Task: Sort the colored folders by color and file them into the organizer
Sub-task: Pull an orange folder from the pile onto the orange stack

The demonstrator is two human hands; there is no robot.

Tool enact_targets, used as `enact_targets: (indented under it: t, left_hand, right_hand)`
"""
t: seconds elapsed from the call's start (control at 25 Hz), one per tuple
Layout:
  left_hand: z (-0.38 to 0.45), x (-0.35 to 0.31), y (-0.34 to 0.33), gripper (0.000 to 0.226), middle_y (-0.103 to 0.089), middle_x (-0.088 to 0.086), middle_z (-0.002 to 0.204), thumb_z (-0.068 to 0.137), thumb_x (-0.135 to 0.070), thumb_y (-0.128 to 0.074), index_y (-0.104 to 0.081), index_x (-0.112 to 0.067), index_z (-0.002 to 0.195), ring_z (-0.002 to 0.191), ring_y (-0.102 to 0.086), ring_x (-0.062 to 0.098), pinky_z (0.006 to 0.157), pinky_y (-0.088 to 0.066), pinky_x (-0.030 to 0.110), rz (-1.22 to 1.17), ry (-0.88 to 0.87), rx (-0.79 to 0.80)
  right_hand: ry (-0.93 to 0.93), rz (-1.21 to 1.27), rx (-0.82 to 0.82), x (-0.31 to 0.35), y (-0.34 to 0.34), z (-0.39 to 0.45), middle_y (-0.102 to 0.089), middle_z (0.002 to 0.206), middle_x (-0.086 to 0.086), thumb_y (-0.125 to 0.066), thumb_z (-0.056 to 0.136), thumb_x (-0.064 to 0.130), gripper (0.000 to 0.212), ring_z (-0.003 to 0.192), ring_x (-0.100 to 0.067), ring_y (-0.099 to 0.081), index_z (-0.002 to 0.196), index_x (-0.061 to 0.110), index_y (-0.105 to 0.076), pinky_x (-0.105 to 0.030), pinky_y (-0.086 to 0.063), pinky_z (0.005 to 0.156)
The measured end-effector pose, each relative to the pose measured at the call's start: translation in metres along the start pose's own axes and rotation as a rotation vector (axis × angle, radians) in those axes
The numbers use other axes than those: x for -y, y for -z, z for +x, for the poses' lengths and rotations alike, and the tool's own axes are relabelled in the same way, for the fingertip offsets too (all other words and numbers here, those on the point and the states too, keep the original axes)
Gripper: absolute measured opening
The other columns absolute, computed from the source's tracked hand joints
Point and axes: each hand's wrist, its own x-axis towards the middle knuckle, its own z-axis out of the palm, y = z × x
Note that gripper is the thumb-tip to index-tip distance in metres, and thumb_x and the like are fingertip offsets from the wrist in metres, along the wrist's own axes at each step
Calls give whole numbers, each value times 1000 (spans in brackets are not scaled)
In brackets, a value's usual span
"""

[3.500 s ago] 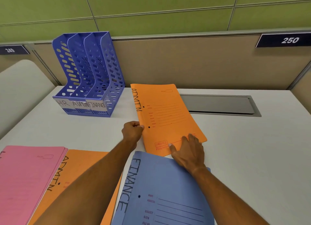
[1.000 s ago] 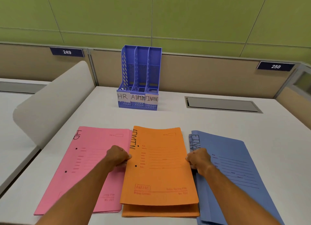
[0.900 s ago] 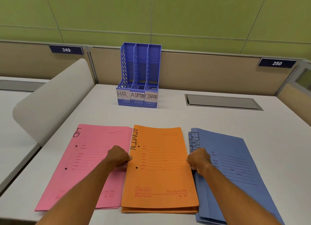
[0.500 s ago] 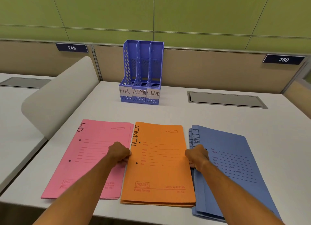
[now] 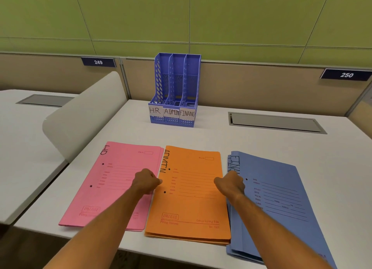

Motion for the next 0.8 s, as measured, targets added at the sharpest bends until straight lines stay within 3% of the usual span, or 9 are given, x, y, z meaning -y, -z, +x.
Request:
enact_targets:
  t: [0.08,0.16,0.24,0.32,0.48,0.8]
  left_hand:
    - [-5,2,-2,36,-66,15,109,84,-30,-70,-62,-3,107,94,-63,27,85,-55,41,105,-73,-40]
    - [-12,4,-4,54,-60,14,123,84,-42,-67,-55,-7,123,109,-59,29,91,-50,42,209,-154,-90]
    - [-19,8,-5,67,-52,12,134,83,-52,-63,-47,-11,134,121,-51,29,96,-46,44,322,-226,-144]
    - [-28,13,-6,77,-43,10,141,81,-60,-58,-38,-15,141,129,-42,28,100,-41,45,441,-273,-191]
    - [-40,25,0,91,-23,10,156,79,-68,-52,-21,-19,150,141,-25,30,109,-30,49,573,-303,-212]
    - [-40,64,40,97,1,12,161,81,-73,-43,-3,-21,153,148,-3,29,118,-10,46,595,-344,-242]
  right_hand:
    - [71,-13,5,3,1,-5,-46,62,-2,-60,79,15,25,55,-15,-43,62,13,-42,-24,-36,50]
    - [171,-39,37,4,-1,-11,-60,86,-11,-60,85,22,17,80,-25,-59,89,6,-60,-33,-49,69]
    - [253,-67,77,3,-7,-14,-58,121,-14,-59,89,34,47,113,-30,-54,124,3,-53,-39,-47,86]
    - [340,-132,102,3,-15,-19,-46,141,-12,-57,88,44,66,129,-29,-42,140,8,-39,-42,-41,99]
    - [470,-258,130,10,-32,-31,-19,159,-12,-53,87,56,83,146,-28,-17,151,13,-20,-44,-21,117]
    - [614,-432,68,49,-81,-68,-4,161,-12,-43,85,68,94,149,-26,-2,154,16,-7,-43,-3,120]
